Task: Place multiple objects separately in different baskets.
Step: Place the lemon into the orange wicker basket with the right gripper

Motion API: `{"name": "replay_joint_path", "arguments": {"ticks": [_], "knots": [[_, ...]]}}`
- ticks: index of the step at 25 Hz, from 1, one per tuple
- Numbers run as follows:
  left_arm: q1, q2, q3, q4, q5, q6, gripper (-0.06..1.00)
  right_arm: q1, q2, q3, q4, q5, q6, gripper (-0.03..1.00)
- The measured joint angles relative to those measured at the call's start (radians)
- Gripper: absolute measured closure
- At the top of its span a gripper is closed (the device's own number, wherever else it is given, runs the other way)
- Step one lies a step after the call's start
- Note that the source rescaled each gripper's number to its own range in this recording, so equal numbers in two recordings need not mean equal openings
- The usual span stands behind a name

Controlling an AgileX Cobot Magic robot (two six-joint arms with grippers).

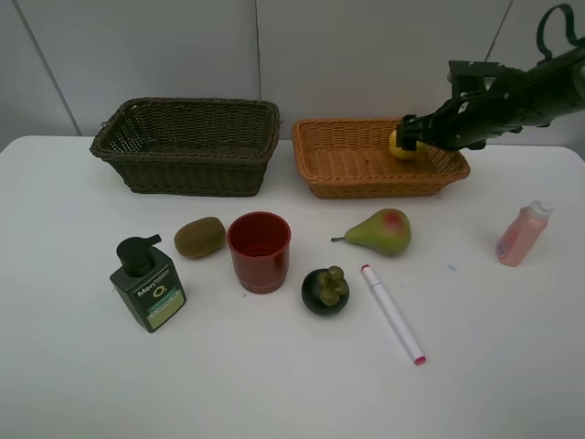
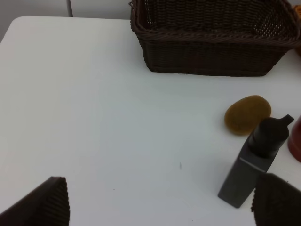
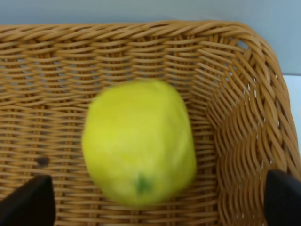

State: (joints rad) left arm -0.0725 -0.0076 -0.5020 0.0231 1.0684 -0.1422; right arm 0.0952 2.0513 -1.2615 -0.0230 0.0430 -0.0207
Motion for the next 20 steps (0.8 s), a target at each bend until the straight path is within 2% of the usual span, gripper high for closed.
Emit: {"name": "replay_joint_path", "arguments": {"ticks": [13,20], "knots": [[0.000,0.000,0.000,0.000,0.000,0.000,-0.06,0.000,0.000,0.000,0.015,0.002,0.000,-0.03],[0.000,0.000,0.000,0.000,0.000,0.000,-0.06,0.000,-0.032,0.000,0.015,0.046,0.000,-0.03]]}}
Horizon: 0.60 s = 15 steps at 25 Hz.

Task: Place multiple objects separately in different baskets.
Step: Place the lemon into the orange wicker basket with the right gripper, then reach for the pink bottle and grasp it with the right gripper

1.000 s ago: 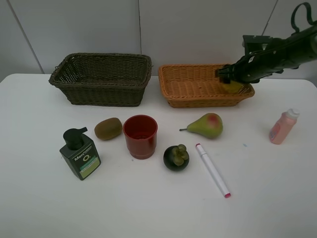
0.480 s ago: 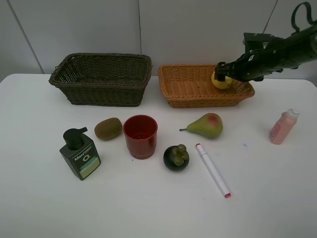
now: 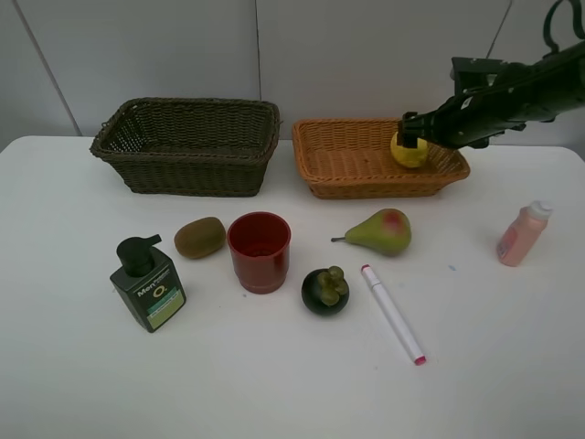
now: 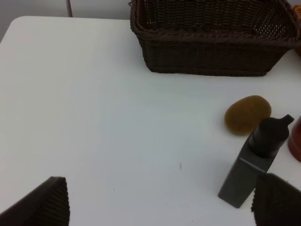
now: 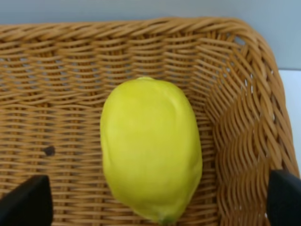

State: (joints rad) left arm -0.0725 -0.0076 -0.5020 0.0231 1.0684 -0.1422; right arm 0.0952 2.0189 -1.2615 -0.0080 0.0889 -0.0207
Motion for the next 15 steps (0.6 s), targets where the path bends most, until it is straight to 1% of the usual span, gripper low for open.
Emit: {"name": "replay_joint_path", "arguments": {"ticks": [5,8,11,15], "knots": [[0.000,0.000,0.000,0.000,0.000,0.000,-0.06,0.000,-0.071,0.000,-0.023,0.044,0.000,-0.03],[0.000,0.000,0.000,0.000,0.000,0.000,-0.06,0.000,-0.126,0.000,-0.027,0.096,0.000,-0.03],[0.000,0.000,0.000,0.000,0.000,0.000,-0.06,0.000,-0.185,0.000,-0.029,0.171,0.000,-0.03],[0.000,0.000,0.000,0.000,0.000,0.000,-0.06,0.000,-0.264,0.000,-0.029,0.308,0.010,-0.03]]}}
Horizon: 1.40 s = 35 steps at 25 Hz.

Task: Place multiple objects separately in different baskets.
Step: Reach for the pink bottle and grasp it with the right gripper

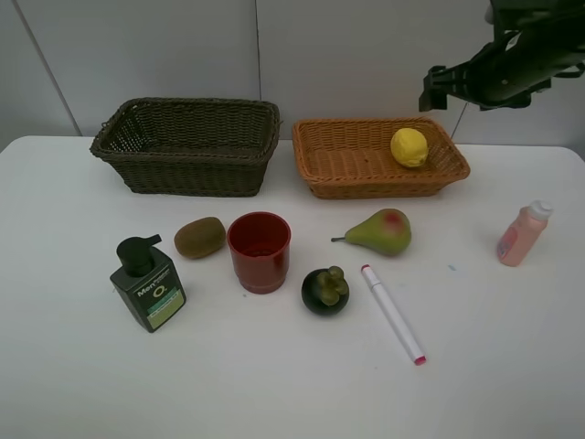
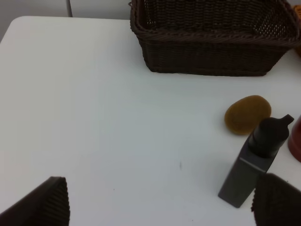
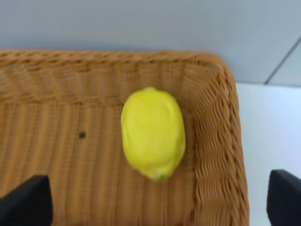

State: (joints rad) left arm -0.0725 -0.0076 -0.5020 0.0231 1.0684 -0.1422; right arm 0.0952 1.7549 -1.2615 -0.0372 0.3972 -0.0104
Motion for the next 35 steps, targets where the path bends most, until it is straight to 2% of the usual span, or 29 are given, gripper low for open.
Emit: {"name": "replay_joint_path", "arguments": {"ticks": [7,13,17,21,25,35], "knots": [[0.000,0.000,0.000,0.000,0.000,0.000,-0.06,-0.024,-0.114,0.000,-0.037,0.233,0.084,-0.03],[0.000,0.000,0.000,0.000,0.000,0.000,-0.06,-0.072,-0.139,0.000,-0.130,0.448,0.213,-0.03],[0.000,0.000,0.000,0.000,0.000,0.000,-0.06,-0.093,-0.139,0.000,-0.180,0.537,0.244,-0.03],[0.000,0.000,0.000,0.000,0.000,0.000,-0.06,-0.116,-0.139,0.005,-0.188,0.557,0.250,-0.03],[0.000,0.000,0.000,0.000,0.000,0.000,-0.06,-0.141,-0.137,0.058,-0.188,0.538,0.250,-0.03],[0.000,0.000,0.000,0.000,0.000,0.000,-0.06,-0.151,-0.049,0.174,-0.170,0.386,0.250,-0.03]]}}
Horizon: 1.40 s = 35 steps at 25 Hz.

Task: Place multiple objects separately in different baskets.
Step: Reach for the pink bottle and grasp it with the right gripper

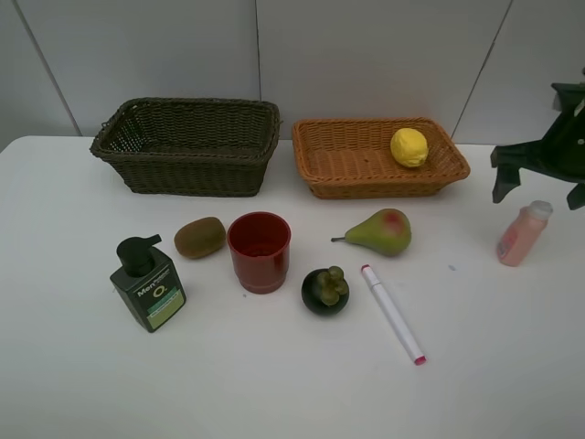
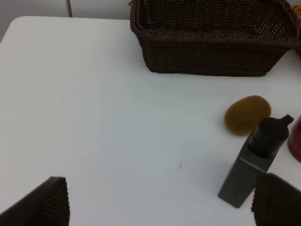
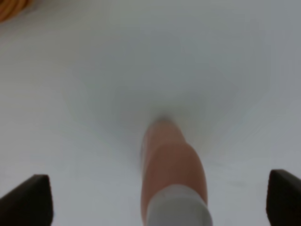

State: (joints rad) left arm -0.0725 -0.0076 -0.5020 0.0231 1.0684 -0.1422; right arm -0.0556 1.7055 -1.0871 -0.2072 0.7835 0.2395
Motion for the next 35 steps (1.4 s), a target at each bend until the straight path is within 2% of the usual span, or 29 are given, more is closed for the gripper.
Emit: {"name": "replay_joint_path", "arguments": {"ticks": [11,35], "knots": [[0.000,0.000,0.000,0.000,0.000,0.000,-0.06,-0.020,0.114,0.004,0.008,-0.027,0.000,-0.02],[0.000,0.000,0.000,0.000,0.000,0.000,-0.06,-0.035,0.135,0.007,0.029,-0.050,-0.026,-0.01]]}}
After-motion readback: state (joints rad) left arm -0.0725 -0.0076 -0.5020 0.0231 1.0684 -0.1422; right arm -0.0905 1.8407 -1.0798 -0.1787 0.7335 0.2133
